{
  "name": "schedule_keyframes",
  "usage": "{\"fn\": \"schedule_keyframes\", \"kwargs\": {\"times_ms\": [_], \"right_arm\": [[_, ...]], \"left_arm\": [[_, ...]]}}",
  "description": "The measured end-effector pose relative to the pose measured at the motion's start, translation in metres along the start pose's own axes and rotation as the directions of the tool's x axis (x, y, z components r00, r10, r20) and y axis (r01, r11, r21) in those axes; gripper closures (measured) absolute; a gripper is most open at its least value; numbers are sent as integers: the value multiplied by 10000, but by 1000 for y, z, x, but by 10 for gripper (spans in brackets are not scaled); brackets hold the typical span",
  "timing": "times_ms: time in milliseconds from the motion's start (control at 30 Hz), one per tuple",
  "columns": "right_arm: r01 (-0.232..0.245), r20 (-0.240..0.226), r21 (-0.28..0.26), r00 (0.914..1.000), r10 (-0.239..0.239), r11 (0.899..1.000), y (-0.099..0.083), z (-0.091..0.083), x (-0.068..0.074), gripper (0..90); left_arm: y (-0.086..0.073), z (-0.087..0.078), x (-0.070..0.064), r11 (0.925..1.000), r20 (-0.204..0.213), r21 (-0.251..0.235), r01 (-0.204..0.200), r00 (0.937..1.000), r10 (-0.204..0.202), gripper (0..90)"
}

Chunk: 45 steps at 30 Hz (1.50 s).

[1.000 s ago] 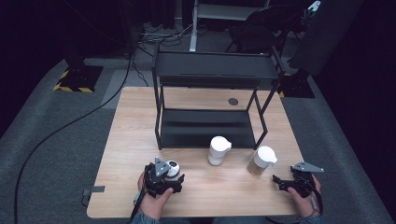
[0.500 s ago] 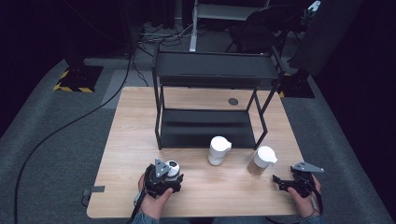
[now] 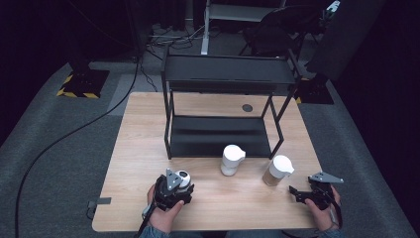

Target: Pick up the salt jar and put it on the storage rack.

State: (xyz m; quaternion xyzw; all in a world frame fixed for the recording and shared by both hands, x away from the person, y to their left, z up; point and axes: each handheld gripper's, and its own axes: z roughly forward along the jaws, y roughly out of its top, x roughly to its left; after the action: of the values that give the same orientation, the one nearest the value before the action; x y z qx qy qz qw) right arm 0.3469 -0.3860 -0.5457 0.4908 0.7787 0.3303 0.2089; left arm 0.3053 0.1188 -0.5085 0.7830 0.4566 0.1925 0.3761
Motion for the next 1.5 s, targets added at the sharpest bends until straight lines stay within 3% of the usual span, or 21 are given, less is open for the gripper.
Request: {"fn": "schedule_keyframes", "kwargs": {"times_ms": [1500], "right_arm": [[6,19,-2,10000,-6,10000,0,0,1,43]], "left_arm": [[48,-18,12,9997,245,-164,-169,9996,173,301]]}}
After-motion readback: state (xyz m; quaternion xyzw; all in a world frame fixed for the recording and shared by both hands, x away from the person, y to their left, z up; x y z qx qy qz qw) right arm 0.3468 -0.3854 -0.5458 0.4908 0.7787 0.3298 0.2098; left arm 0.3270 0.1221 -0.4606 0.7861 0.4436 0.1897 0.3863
